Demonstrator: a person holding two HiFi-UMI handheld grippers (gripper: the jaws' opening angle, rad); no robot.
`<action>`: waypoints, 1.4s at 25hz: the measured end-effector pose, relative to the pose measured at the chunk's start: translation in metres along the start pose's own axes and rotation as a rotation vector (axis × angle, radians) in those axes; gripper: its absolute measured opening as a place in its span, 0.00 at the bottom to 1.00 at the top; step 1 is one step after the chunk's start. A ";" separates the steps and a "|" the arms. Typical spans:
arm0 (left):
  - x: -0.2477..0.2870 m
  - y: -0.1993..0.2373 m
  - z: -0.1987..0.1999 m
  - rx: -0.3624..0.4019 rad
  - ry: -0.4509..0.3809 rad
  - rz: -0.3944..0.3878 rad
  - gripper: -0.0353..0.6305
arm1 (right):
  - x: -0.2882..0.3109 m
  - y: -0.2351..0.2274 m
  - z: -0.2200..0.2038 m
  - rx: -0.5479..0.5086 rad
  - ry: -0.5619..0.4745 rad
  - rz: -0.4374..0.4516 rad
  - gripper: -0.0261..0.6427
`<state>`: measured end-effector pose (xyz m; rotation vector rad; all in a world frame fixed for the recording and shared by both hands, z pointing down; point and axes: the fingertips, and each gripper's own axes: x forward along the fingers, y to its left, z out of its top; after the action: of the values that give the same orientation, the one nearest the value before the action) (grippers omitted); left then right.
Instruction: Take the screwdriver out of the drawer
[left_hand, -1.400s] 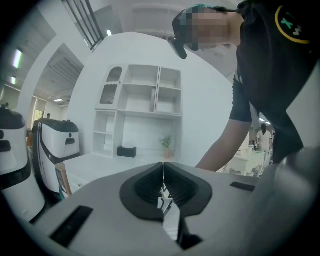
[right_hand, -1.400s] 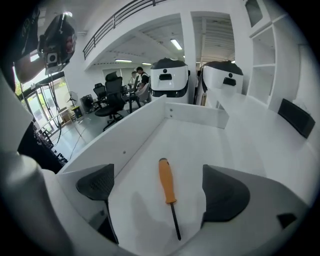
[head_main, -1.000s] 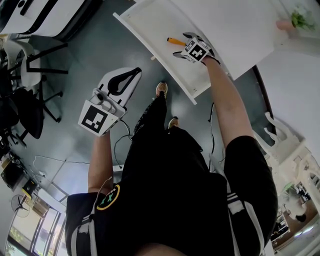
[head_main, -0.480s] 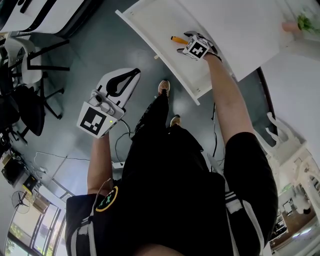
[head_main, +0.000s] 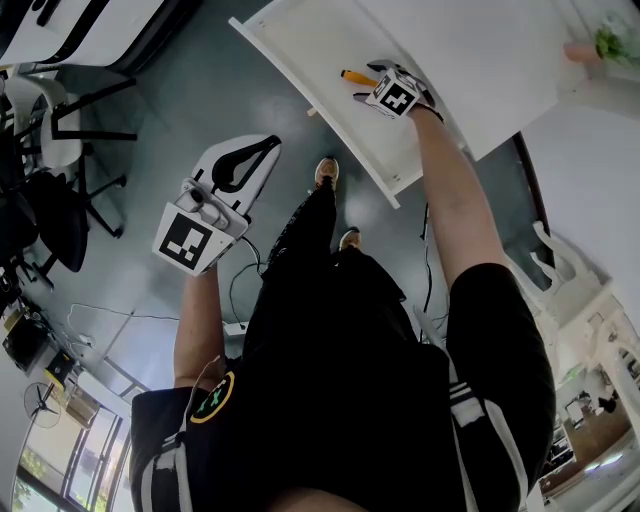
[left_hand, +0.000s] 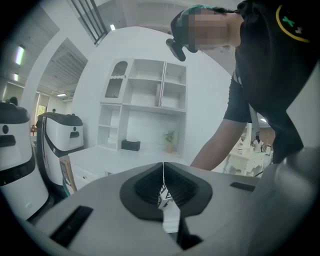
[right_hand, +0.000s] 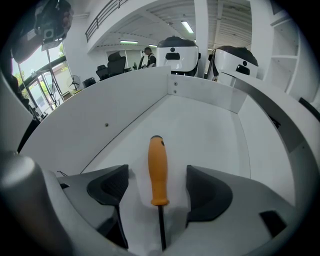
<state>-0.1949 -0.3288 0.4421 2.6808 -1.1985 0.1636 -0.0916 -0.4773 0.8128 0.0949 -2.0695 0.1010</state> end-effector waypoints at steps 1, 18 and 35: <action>0.000 0.000 0.000 0.000 -0.001 0.001 0.09 | -0.001 0.000 0.000 -0.001 -0.003 -0.002 0.59; 0.004 -0.008 0.000 0.001 0.001 0.001 0.09 | -0.001 0.017 0.002 -0.086 0.002 0.014 0.22; 0.005 -0.040 0.018 0.041 -0.034 -0.026 0.09 | -0.067 0.006 0.024 -0.044 -0.118 -0.134 0.22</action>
<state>-0.1614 -0.3102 0.4201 2.7435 -1.1825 0.1414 -0.0810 -0.4725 0.7424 0.2172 -2.1755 -0.0333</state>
